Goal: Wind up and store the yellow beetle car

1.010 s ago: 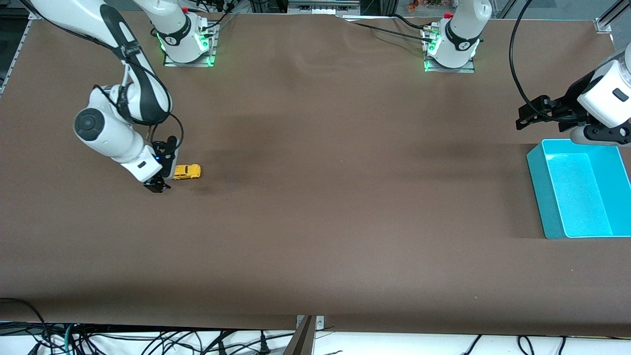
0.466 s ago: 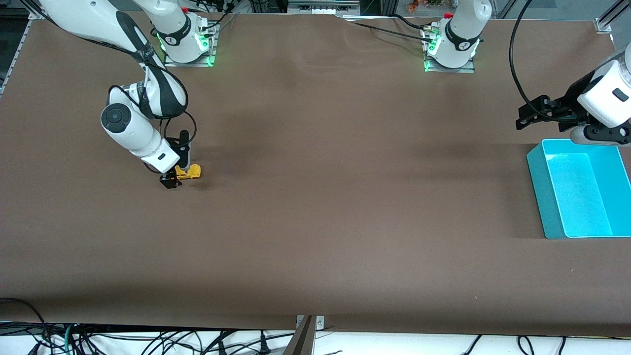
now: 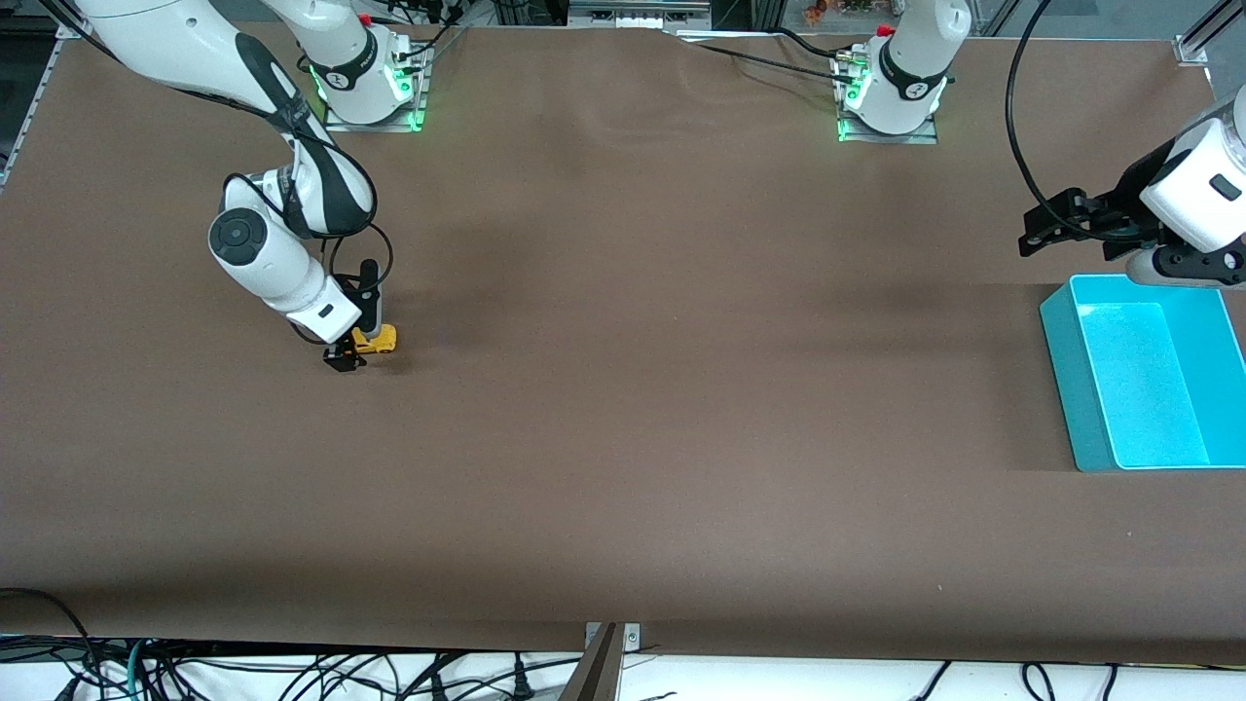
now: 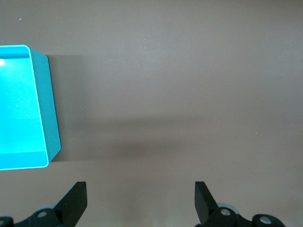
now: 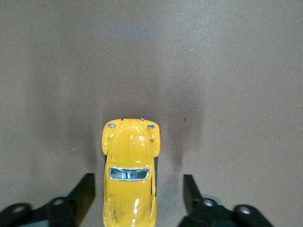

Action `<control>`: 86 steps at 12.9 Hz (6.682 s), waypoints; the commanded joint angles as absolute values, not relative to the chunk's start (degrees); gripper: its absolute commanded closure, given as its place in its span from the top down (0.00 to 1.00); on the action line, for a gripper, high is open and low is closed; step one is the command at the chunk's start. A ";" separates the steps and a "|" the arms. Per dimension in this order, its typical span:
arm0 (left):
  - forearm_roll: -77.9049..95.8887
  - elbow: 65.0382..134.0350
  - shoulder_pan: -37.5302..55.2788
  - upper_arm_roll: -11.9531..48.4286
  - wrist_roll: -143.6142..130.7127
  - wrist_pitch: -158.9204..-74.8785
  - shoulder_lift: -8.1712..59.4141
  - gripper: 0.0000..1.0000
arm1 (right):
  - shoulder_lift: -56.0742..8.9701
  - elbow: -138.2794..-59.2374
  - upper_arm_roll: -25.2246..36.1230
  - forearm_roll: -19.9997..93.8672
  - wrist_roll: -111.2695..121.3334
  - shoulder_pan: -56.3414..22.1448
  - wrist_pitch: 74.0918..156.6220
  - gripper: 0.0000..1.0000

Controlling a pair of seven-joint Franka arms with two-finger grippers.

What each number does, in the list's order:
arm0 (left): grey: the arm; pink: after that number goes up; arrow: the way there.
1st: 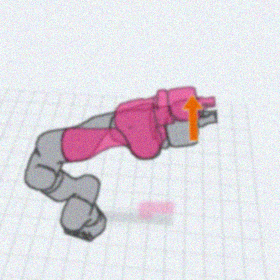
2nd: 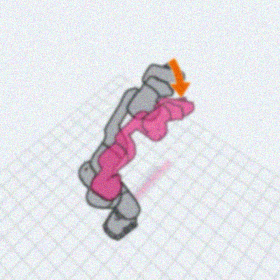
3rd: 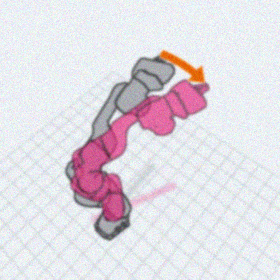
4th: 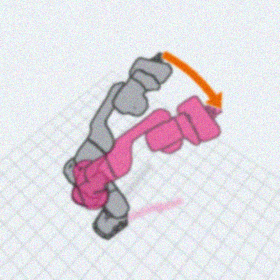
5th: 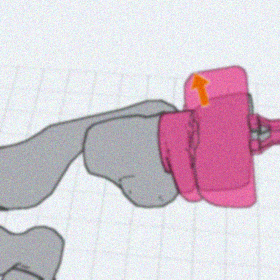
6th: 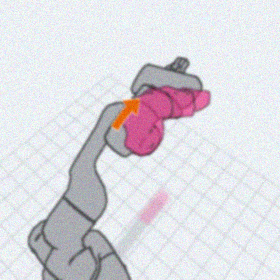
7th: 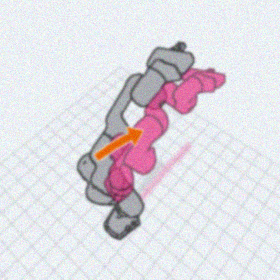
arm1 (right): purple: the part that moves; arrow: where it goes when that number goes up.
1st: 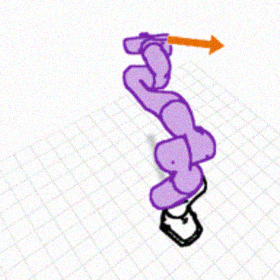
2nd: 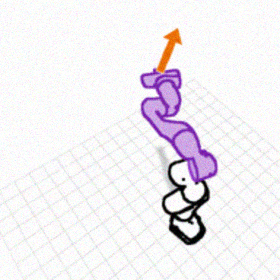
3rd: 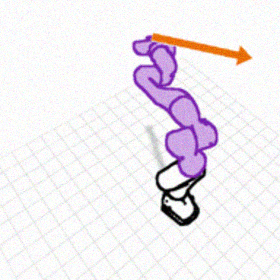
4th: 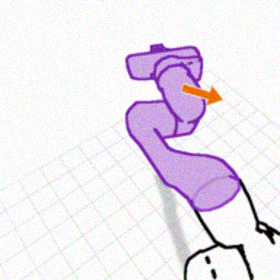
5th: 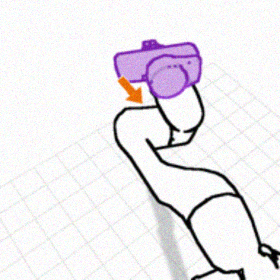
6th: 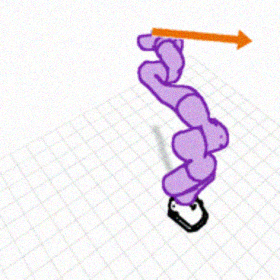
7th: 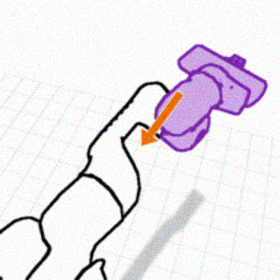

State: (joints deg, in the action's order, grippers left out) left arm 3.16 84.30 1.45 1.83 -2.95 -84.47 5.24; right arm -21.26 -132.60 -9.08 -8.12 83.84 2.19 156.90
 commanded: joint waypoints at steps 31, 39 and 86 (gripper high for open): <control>2.99 83.50 0.97 2.11 -1.76 -84.64 5.54 1.00 | -25.66 -135.44 6.41 -9.05 92.72 3.78 151.26 0.06; 2.99 83.50 0.97 2.11 -1.76 -84.64 5.54 1.00 | -25.66 -135.44 8.88 -9.05 95.01 4.22 151.70 0.08; 1.85 82.88 0.88 2.29 -1.76 -87.87 9.65 1.00 | -5.46 -104.25 -1.93 -1.24 24.05 4.22 107.85 1.00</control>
